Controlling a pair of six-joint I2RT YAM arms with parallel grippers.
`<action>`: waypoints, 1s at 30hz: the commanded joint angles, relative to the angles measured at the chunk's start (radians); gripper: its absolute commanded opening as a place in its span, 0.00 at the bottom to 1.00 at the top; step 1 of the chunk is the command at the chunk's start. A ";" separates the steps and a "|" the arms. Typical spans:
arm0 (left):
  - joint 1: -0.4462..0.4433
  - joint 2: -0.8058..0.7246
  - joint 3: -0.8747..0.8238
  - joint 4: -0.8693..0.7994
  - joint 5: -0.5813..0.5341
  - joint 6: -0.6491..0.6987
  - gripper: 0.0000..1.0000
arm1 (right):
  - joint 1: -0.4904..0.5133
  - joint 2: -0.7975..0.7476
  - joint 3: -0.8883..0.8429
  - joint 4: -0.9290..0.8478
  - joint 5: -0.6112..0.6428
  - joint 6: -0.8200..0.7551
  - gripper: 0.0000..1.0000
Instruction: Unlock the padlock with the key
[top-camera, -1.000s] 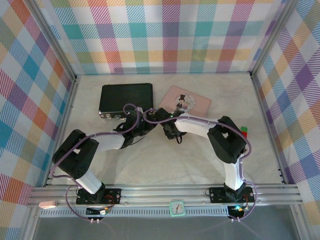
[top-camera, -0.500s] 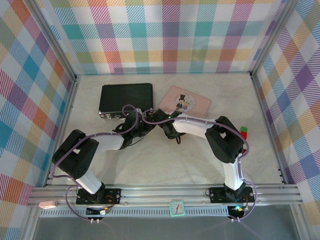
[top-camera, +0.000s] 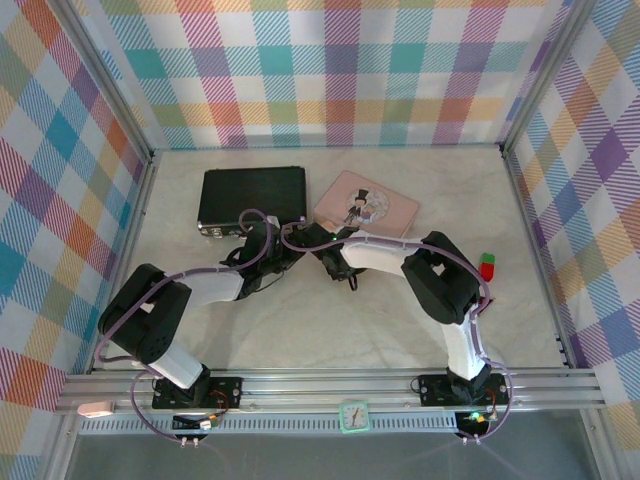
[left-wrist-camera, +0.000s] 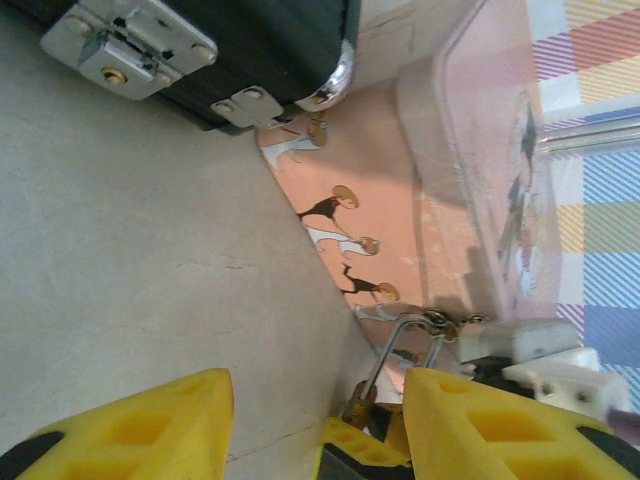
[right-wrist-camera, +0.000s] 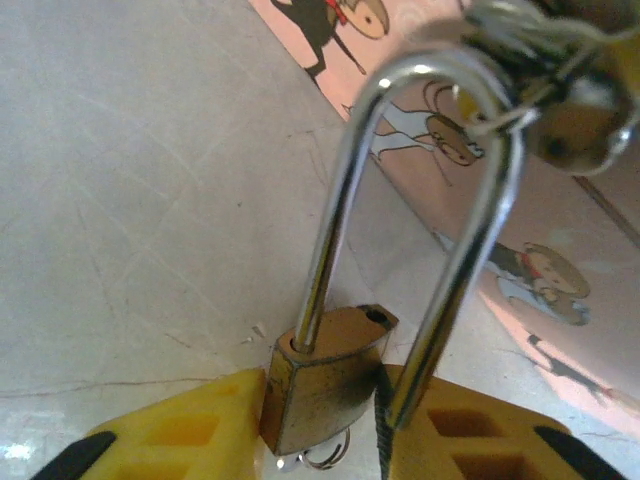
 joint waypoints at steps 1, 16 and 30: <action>0.010 -0.030 -0.007 -0.003 -0.009 0.005 0.48 | 0.006 -0.015 -0.039 0.004 -0.013 -0.003 0.29; 0.013 0.033 0.016 0.128 0.096 0.041 0.47 | -0.084 -0.194 -0.153 0.150 -0.386 -0.139 0.00; 0.121 0.187 0.397 -0.124 0.135 0.303 0.50 | -0.296 -0.322 -0.279 0.216 -0.697 -0.521 0.00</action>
